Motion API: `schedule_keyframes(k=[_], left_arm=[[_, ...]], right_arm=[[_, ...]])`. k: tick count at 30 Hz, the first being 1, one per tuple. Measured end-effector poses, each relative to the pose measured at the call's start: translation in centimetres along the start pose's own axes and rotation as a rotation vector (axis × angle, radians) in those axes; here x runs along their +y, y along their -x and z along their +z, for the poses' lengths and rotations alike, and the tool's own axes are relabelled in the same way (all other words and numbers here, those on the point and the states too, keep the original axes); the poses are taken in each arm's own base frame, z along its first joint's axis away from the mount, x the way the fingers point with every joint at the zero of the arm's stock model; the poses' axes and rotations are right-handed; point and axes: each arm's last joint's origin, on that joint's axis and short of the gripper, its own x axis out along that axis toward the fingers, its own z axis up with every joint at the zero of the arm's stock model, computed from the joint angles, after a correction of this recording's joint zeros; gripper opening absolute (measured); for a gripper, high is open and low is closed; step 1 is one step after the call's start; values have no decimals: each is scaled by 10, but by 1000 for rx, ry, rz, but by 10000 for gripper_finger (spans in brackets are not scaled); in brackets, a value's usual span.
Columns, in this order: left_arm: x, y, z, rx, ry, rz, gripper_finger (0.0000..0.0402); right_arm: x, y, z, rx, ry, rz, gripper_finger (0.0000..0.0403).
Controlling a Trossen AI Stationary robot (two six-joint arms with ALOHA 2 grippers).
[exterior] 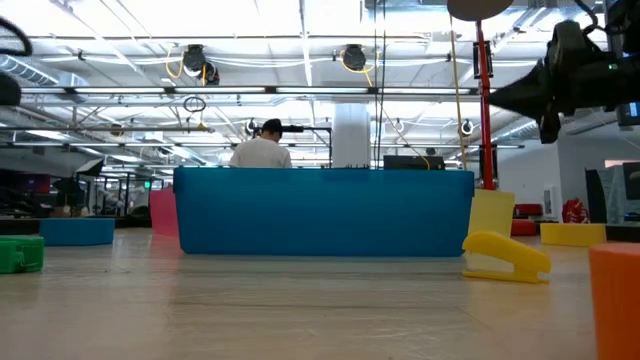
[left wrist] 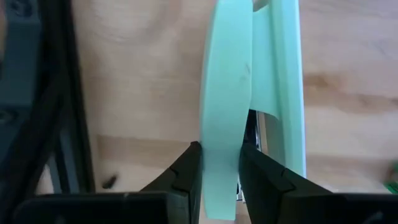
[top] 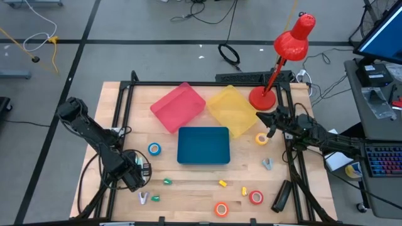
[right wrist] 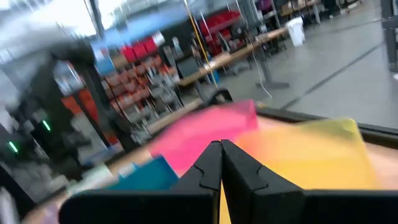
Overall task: Pick and place Stapler, Stapler remover, tape
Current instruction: Put the light blue stapler into the yellow bin
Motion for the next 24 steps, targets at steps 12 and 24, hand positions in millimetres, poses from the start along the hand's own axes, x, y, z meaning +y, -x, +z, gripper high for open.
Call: schedule_keyframes(k=[12, 24], left_arm=[[-8, 28, -8, -54, -74, -120, 91], [-46, 93, 4, -273, -380, -379, 92]], right_arm=[[6, 1, 14, -132, -178, 76, 0], [20, -17, 19, -70, -382, 309, 11]])
